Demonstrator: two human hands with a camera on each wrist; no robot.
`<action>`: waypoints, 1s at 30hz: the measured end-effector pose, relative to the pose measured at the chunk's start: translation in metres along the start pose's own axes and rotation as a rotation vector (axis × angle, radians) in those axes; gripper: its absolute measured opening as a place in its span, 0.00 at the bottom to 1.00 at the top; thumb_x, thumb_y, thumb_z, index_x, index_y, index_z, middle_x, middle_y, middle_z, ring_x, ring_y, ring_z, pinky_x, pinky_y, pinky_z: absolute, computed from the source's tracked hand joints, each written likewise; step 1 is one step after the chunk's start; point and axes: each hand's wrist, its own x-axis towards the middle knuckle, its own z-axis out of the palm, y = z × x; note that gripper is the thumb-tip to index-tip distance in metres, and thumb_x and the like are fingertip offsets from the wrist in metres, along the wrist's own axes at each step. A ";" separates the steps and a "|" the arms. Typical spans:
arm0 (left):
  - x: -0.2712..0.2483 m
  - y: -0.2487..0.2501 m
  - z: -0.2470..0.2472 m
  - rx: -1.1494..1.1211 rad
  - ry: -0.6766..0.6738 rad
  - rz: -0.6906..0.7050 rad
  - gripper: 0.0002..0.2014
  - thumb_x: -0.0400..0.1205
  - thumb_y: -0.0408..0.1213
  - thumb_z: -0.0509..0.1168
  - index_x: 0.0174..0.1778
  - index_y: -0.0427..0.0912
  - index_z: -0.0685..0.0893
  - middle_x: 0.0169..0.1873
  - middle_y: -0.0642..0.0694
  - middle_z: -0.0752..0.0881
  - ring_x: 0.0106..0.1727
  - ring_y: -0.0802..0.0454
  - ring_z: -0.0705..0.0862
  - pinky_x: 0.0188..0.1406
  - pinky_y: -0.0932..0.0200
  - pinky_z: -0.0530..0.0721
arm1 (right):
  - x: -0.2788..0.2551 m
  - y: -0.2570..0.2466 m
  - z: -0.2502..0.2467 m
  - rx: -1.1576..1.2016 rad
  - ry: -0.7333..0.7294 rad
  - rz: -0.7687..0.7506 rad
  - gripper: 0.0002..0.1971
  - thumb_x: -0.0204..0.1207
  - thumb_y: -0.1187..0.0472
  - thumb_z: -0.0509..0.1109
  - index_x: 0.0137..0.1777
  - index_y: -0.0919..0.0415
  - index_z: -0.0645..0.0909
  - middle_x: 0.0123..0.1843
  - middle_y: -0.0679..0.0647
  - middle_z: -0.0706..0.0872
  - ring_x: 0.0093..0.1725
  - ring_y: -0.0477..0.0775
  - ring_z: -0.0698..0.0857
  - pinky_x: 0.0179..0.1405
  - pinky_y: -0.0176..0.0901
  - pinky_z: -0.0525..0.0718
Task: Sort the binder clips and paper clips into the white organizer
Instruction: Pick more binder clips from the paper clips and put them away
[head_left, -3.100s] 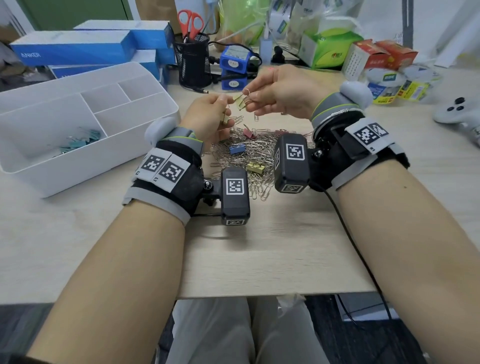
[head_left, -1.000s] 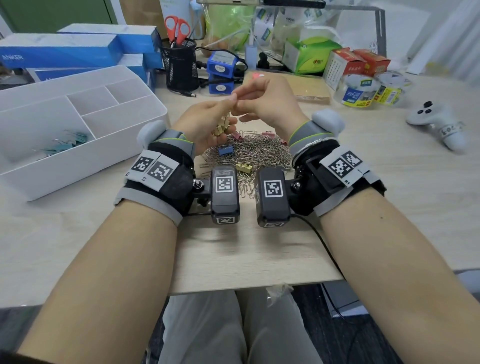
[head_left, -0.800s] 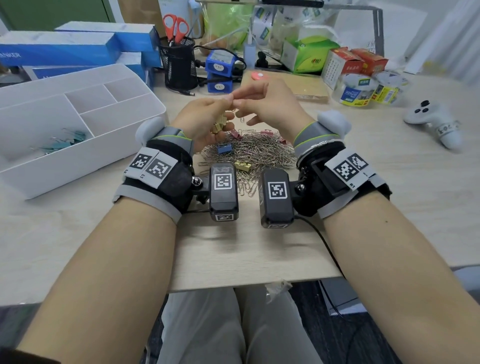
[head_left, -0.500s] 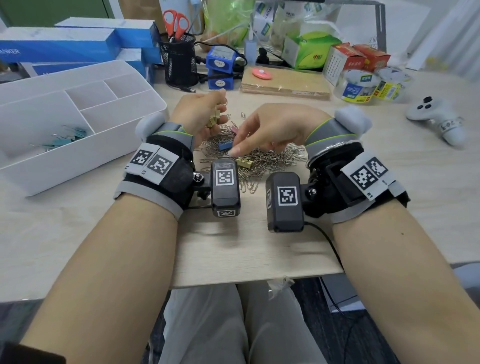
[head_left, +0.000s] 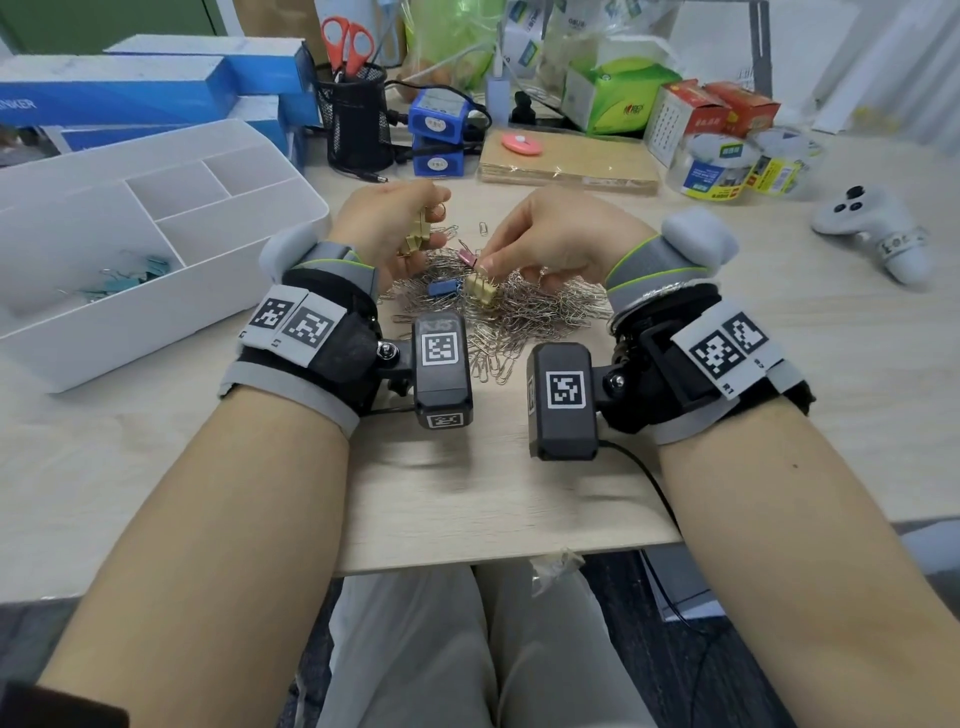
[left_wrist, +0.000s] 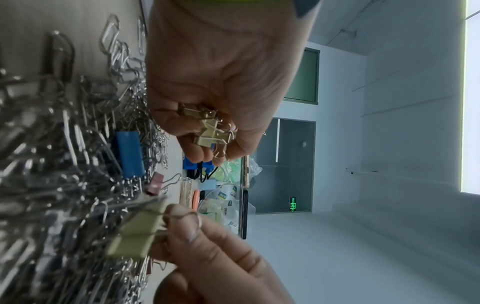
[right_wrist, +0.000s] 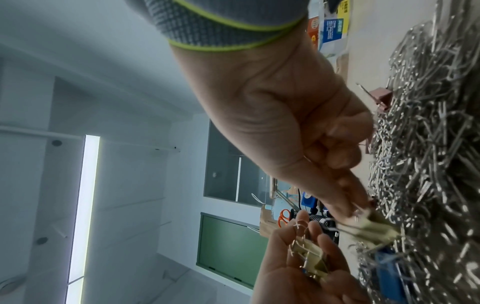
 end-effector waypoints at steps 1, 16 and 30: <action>0.000 0.000 0.000 -0.002 -0.001 0.003 0.06 0.81 0.41 0.64 0.49 0.48 0.84 0.35 0.54 0.81 0.29 0.58 0.81 0.20 0.71 0.69 | 0.001 0.000 0.000 0.033 0.045 0.009 0.02 0.73 0.64 0.75 0.43 0.62 0.88 0.22 0.45 0.83 0.18 0.40 0.74 0.15 0.29 0.72; 0.003 -0.005 0.000 0.120 -0.160 -0.028 0.11 0.83 0.52 0.62 0.41 0.51 0.84 0.38 0.53 0.80 0.23 0.61 0.80 0.14 0.73 0.67 | 0.011 0.005 -0.004 0.495 0.182 -0.028 0.13 0.80 0.78 0.59 0.39 0.65 0.79 0.35 0.59 0.81 0.31 0.49 0.83 0.26 0.38 0.89; -0.011 0.002 -0.009 0.022 -0.105 0.110 0.10 0.83 0.51 0.62 0.40 0.53 0.83 0.37 0.54 0.81 0.27 0.61 0.81 0.19 0.70 0.71 | 0.026 -0.014 0.025 0.467 0.378 -0.226 0.11 0.74 0.70 0.72 0.35 0.56 0.80 0.32 0.52 0.86 0.23 0.38 0.84 0.22 0.31 0.80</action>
